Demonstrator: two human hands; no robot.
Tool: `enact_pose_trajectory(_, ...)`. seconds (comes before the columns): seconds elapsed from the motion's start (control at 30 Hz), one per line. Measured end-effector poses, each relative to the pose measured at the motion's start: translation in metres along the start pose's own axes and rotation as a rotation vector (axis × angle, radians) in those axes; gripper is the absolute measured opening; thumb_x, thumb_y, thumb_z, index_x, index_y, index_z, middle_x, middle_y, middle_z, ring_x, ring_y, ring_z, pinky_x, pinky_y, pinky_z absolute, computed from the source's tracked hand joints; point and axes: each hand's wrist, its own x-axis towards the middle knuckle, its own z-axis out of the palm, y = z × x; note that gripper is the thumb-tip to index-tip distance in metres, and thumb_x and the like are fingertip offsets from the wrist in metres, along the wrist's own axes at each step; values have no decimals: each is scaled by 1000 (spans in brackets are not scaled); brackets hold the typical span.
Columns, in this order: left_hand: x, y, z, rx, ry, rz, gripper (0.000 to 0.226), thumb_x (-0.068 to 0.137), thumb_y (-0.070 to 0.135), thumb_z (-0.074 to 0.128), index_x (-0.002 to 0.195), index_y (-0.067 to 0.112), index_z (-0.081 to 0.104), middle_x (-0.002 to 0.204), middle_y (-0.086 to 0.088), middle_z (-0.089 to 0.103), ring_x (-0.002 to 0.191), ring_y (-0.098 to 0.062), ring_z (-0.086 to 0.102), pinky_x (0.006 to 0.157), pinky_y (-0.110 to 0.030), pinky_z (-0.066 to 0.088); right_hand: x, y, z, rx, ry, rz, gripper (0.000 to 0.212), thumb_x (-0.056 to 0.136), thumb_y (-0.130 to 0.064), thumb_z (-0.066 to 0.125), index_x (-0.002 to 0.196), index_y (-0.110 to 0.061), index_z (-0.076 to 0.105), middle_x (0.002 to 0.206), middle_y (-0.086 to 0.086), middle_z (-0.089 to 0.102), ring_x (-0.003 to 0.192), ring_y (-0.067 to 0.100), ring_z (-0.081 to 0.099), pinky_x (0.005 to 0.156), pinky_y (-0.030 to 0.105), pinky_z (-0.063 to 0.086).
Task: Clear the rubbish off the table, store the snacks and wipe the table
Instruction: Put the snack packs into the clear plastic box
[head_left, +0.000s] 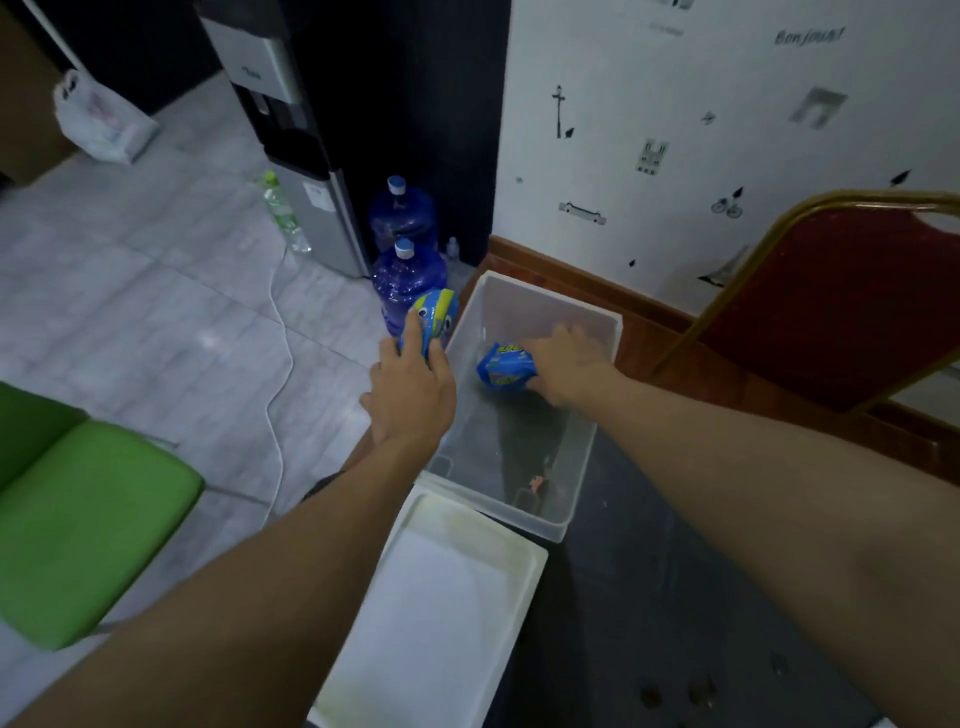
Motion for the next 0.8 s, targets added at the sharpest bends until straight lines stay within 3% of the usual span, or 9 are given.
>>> enact_pose_trajectory(0.13,-1,3,1,31,1,13,50,102,46,29,151,36,22,131,-7,46,110,-31,53,90,-56,46,5,-8,26,-20,0,45,75,97,-33,62,157,-40,18,142,16,28,130,41,30,100,51,44)
enact_pose_trajectory(0.23,-2,3,0,43,1,12,51,103,46,29,152,35,21,129,-7,47,108,-29,54,88,-55,47,4,-16,41,-96,-76,59,78,99,-43,53,160,-35,4,154,13,16,143,40,12,109,62,32)
enact_pose_trajectory(0.33,-3,3,0,41,-2,12,51,103,46,29,152,35,20,129,-6,47,107,-28,54,88,-55,48,6,-14,40,-124,-120,34,75,101,-54,39,161,-30,1,160,8,17,147,37,6,116,61,20)
enact_pose_trajectory(0.5,-4,5,-2,49,8,23,50,103,46,28,151,36,19,129,-5,47,107,-27,54,84,-53,49,3,-12,30,-165,-95,-17,78,97,-58,42,160,-26,10,151,11,27,140,35,21,115,51,23)
enact_pose_trajectory(0.57,-4,5,-1,61,15,43,50,103,46,27,151,35,18,129,-6,47,106,-28,54,83,-53,50,-2,-13,21,-138,16,-34,69,96,-56,45,154,-20,32,143,11,37,133,32,31,112,47,27)
enact_pose_trajectory(0.67,-6,6,-2,72,20,57,50,104,46,26,152,35,17,130,-6,46,106,-28,54,82,-54,51,-13,-9,8,-35,301,-23,47,94,-50,51,123,-15,60,124,11,54,117,29,45,102,43,36)
enact_pose_trajectory(0.73,-6,7,-2,69,22,65,50,104,45,26,152,34,17,131,-6,45,106,-29,54,82,-54,51,-23,2,3,51,505,32,44,91,-48,55,119,-14,59,124,12,54,117,30,46,101,44,39)
enact_pose_trajectory(0.8,-7,7,-3,67,24,72,50,104,44,27,152,34,18,131,-7,45,107,-29,54,83,-55,50,-31,18,3,140,587,107,59,90,-48,57,137,-13,48,142,17,43,134,35,37,112,48,34)
